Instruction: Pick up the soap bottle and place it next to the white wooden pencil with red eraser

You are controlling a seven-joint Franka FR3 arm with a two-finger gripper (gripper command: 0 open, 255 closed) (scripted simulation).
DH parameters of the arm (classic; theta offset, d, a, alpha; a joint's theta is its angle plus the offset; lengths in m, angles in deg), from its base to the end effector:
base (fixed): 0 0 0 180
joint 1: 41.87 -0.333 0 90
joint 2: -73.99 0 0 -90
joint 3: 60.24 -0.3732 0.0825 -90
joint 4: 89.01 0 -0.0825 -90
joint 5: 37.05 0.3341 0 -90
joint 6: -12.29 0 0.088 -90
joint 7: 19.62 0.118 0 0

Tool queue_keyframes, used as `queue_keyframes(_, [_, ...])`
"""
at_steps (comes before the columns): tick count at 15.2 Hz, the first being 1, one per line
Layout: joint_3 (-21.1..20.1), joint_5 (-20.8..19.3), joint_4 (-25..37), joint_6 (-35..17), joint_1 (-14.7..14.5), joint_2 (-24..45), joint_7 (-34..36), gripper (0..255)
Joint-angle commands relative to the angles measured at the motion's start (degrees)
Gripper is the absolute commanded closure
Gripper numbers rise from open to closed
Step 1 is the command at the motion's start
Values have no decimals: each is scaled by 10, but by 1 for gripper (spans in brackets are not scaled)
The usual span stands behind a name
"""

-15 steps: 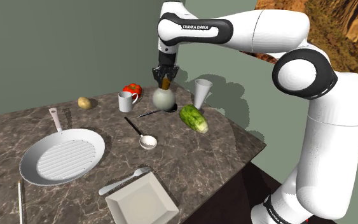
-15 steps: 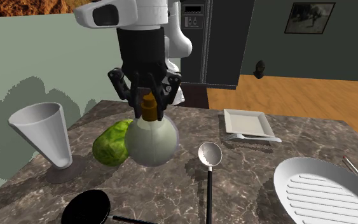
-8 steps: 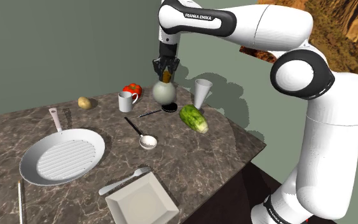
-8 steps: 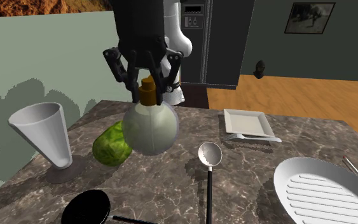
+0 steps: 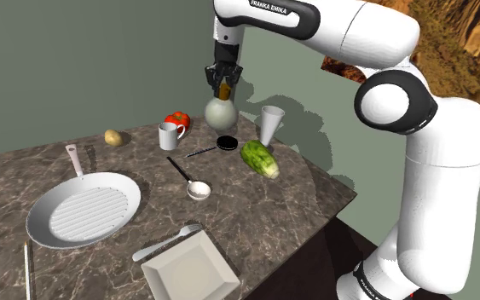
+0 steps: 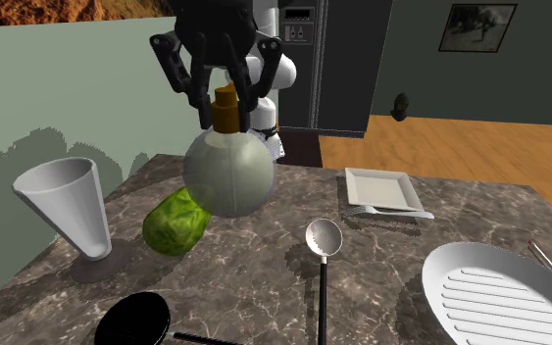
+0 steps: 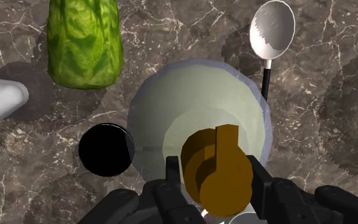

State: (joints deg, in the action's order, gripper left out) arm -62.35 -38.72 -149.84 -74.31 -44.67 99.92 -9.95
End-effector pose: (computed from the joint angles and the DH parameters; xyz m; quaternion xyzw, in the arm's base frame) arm 0.6523 0.0454 0.6157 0.9990 -0.0442 -0.0004 0.0066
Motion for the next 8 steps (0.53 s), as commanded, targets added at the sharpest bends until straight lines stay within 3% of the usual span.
queue_keyframes(1, [0, 0, 30, 22, 0, 8, -1, 255])
queue_keyframes(8, [1, -2, 170, 108, -3, 62, -3, 255])
